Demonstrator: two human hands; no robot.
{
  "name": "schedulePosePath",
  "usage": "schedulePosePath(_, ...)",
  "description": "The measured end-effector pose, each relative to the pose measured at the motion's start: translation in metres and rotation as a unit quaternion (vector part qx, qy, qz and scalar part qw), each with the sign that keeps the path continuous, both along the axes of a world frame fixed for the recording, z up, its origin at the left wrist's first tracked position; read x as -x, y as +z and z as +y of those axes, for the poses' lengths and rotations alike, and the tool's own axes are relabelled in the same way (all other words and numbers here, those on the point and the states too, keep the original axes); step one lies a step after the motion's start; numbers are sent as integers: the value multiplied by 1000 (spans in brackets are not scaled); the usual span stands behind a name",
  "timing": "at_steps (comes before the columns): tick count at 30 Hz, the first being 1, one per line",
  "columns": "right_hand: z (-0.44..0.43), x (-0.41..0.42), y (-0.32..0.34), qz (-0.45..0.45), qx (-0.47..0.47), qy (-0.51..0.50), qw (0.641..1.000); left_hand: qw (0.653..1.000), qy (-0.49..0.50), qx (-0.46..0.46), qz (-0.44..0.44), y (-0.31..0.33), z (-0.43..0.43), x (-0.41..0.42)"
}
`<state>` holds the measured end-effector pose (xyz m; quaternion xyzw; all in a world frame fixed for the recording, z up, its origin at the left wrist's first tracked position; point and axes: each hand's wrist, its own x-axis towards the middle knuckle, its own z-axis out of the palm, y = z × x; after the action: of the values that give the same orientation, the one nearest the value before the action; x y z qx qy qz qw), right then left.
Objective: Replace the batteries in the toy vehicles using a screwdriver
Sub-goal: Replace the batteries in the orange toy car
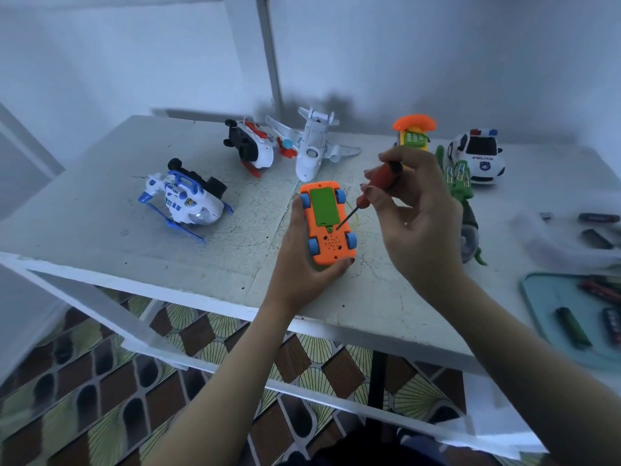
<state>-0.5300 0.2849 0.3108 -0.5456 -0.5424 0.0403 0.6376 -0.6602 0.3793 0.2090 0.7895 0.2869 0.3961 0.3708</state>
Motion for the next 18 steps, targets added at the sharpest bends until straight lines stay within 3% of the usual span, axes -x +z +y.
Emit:
schedulePosePath(7, 4, 2, -3, -13, -8, 12, 1000, 997, 39, -37, 51, -1, 1, 1)
schedulePosePath(18, 10, -1, -7, -55, 1, 20, 998, 997, 35, -54, 36, -3, 3, 1)
